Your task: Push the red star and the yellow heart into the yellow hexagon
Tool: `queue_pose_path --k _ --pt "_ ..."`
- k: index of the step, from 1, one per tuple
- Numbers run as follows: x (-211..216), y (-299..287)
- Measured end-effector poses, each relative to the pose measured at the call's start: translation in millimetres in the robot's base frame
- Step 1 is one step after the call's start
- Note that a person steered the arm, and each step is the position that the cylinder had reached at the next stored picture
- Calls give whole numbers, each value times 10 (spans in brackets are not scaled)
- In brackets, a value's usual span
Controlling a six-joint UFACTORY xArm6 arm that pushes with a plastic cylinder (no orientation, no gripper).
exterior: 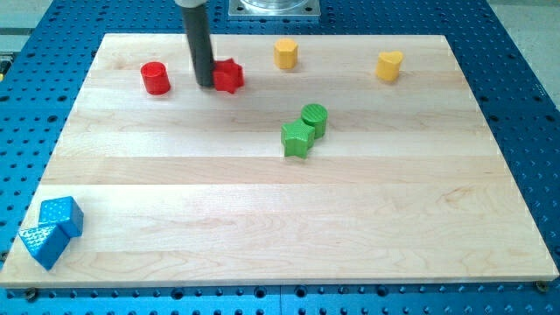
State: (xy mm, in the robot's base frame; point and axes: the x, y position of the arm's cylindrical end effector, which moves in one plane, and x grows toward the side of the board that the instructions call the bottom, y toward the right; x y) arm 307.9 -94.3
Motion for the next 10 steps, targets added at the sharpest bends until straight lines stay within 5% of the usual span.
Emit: queue_pose_path --k 5,6,8,9,10 --pt "-111 558" --pt "198 545" --pt "457 2549" --pt "192 3182" --pt "-102 2736"
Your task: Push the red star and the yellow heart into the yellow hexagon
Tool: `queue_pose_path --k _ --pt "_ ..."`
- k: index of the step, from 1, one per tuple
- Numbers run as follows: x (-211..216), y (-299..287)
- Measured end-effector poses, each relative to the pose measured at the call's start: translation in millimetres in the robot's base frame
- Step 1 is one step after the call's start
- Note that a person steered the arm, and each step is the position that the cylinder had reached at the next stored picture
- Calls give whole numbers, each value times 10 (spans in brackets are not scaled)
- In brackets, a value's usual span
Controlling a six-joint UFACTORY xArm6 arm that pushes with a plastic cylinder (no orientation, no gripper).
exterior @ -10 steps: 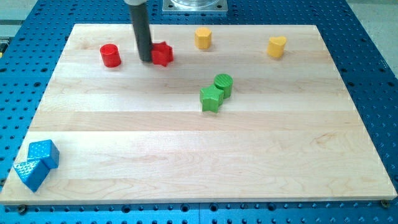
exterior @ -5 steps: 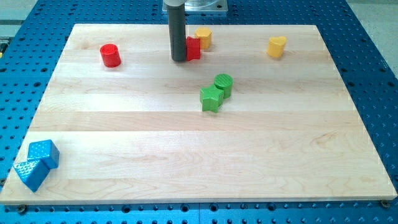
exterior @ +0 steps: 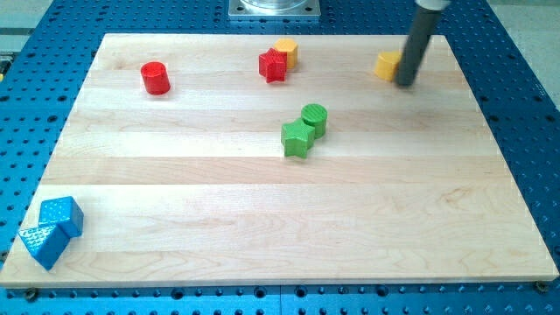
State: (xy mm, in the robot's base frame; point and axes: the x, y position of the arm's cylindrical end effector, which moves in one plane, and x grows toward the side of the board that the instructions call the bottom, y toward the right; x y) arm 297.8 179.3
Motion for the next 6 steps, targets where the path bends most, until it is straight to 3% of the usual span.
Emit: queue_pose_path --k 2,3,4,5,6 --pt "-306 327" --pt "-453 -652" --pt "-342 -1529" --pt "44 -1075" --pt "322 -1595"
